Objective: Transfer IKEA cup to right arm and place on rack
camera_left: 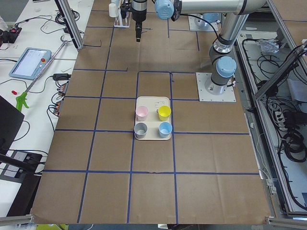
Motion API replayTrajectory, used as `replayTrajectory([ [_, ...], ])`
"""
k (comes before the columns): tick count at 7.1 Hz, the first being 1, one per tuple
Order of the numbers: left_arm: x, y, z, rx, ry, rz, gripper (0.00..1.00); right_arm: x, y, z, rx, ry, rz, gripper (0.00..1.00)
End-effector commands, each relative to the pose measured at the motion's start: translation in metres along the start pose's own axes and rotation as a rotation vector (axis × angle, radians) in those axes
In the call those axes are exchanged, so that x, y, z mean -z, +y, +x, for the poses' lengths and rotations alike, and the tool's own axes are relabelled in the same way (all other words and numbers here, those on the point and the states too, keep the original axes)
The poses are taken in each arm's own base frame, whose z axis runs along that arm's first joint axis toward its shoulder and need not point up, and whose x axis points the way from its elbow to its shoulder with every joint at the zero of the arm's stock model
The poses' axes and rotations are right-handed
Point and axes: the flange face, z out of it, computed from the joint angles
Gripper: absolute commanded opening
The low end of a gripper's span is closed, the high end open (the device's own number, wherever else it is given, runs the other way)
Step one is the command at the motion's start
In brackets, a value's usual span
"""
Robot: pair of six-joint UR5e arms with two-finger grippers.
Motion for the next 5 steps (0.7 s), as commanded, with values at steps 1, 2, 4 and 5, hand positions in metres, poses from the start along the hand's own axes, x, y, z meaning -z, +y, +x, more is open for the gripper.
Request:
replayTrajectory([
  [1,0.0001,0.0001,0.0001,0.0,0.0,0.0,1.0,0.0,-0.0002,0.0003,0.0,0.003,0.001,1.0],
  [2,0.0001,0.0001,0.0001,0.0,0.0,0.0,1.0,-0.0005,-0.0009,0.0002,0.0,0.003,0.001,1.0],
  [4,-0.0006,0.0003,0.0001,-0.003,0.0,-0.001,1.0,-0.0007,-0.0007,0.0007,0.0,0.007,0.0,1.0],
  [5,0.0001,0.0001,0.0001,-0.003,0.0,0.0,1.0,0.0,-0.0003,0.0009,0.0,0.009,0.002,1.0],
])
